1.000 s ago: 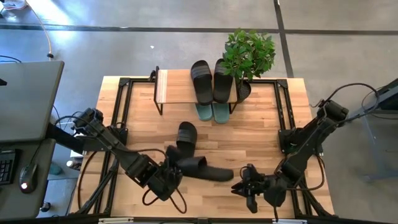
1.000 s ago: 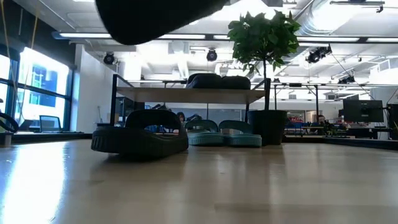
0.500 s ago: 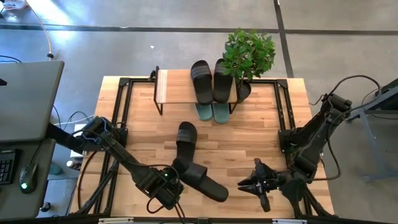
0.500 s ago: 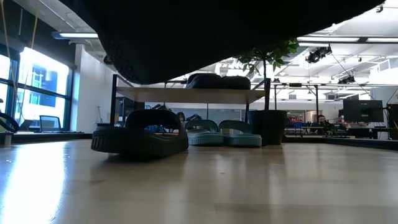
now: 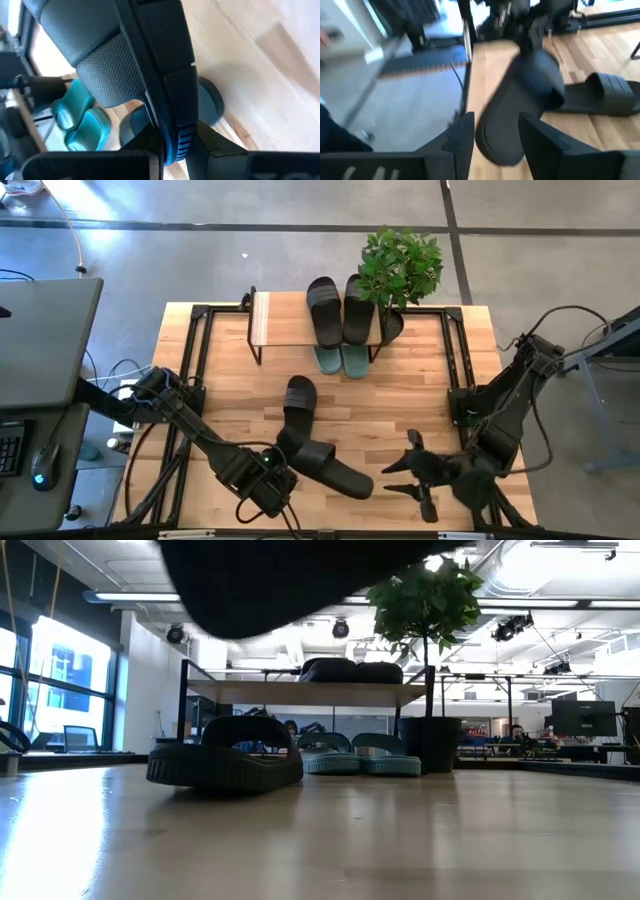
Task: Pick and place slides into the shelf
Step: Put the black slipper under the shelf
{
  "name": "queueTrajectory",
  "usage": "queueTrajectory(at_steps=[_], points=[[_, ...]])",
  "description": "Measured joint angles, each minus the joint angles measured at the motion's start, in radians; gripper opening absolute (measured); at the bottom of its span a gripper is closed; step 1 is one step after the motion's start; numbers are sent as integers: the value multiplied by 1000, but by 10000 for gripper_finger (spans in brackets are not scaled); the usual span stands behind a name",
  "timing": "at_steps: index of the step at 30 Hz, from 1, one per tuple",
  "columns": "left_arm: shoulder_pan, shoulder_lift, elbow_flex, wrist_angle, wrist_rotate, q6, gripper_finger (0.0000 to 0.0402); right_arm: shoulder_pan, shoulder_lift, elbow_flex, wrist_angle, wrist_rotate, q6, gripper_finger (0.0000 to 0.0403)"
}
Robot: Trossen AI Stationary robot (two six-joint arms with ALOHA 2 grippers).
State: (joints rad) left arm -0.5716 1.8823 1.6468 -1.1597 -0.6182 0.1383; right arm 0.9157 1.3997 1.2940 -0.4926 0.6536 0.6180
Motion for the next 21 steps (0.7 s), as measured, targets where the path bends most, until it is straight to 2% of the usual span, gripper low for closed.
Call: queueTrajectory(at_steps=[6, 13, 16, 21], points=[[35, -3, 119, -44, -13, -59, 32, 0, 136, 148, -243, -7, -73, 162], [33, -3, 125, -41, -14, -48, 32, 6, 281, 367, -628, -1, -34, 163], [34, -3, 125, -40, -13, -58, 32, 6, 328, 401, -686, 2, -49, 163], [35, -3, 125, -40, -3, -64, 32, -9, 365, 406, -684, 31, -51, 163]])
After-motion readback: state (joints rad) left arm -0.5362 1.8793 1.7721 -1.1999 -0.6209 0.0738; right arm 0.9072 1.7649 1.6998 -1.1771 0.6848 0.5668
